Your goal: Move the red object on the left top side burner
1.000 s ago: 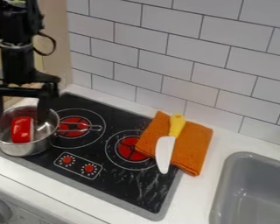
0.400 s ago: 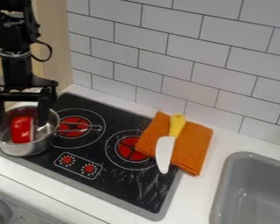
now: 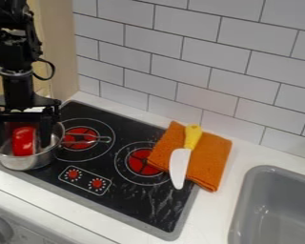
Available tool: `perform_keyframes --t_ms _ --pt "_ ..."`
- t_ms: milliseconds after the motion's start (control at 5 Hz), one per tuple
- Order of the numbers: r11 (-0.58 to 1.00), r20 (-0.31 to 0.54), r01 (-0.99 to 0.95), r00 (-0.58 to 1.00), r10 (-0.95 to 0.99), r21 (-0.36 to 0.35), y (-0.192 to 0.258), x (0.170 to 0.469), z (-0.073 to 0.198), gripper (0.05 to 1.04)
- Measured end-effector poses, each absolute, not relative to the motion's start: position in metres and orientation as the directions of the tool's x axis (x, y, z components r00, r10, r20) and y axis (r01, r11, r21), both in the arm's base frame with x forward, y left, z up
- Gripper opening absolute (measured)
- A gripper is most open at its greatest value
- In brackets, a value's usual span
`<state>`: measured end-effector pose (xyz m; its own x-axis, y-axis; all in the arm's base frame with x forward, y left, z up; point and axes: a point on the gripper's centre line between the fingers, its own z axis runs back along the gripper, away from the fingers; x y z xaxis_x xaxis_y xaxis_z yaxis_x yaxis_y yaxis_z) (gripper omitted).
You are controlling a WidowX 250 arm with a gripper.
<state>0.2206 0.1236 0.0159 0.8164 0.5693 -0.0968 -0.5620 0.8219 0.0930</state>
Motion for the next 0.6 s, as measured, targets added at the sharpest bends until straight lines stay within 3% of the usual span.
perform_keyframes --t_ms 200,400,600 --pt "0.803 -0.081 -0.588 0.799 0.595 0.096 0.1255 0.2235 0.0091 0.998" --pt "0.805 -0.081 -0.591 0.801 0.594 0.055 0.1194 0.2239 0.0058 0.941" --pt "0.787 -0.081 -0.617 0.783 0.617 0.026 0.1231 0.2195 0.0083 0.633"
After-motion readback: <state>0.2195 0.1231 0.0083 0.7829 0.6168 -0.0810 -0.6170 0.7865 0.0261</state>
